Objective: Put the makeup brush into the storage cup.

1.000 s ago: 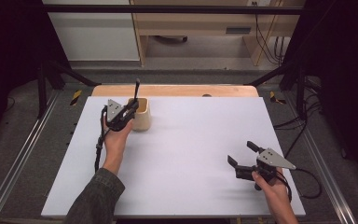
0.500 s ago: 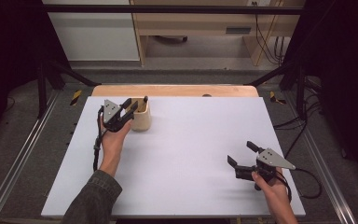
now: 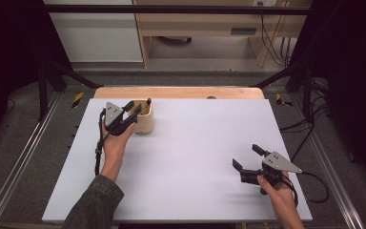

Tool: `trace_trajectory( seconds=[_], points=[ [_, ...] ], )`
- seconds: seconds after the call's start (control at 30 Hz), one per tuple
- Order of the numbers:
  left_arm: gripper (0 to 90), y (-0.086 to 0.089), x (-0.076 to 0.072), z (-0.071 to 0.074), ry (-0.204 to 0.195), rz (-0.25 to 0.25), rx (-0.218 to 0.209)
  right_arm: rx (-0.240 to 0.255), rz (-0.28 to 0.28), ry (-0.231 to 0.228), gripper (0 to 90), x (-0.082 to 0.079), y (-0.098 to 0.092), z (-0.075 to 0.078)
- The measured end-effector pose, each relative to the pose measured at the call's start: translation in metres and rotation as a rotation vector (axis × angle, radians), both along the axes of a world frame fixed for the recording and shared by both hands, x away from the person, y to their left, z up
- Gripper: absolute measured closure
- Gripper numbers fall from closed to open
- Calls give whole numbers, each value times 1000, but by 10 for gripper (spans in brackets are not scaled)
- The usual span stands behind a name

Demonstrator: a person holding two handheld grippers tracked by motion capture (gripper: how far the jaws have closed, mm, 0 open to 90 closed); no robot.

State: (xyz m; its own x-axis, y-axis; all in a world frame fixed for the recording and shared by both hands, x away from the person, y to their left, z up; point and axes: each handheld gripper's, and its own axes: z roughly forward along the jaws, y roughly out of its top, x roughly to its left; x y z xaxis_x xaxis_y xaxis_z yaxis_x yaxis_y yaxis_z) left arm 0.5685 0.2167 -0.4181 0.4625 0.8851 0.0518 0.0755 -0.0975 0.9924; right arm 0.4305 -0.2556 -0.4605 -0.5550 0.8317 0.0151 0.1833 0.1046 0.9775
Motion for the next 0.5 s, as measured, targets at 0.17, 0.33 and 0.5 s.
trace_trajectory(
  seconds=[0.17, 0.33, 0.5],
  points=[
    [585, -1, -1, 0, 6, -15, 3, -2, -1, 0, 59, 0, 0, 0],
    [541, -1, -2, 1, 3, -25, 9, -7, 3, -5, 58, 0, 0, 0],
    [520, -1, -2, 2, 2, -28, 7, -6, 2, -4, 58, 0, 0, 0]
  ],
)
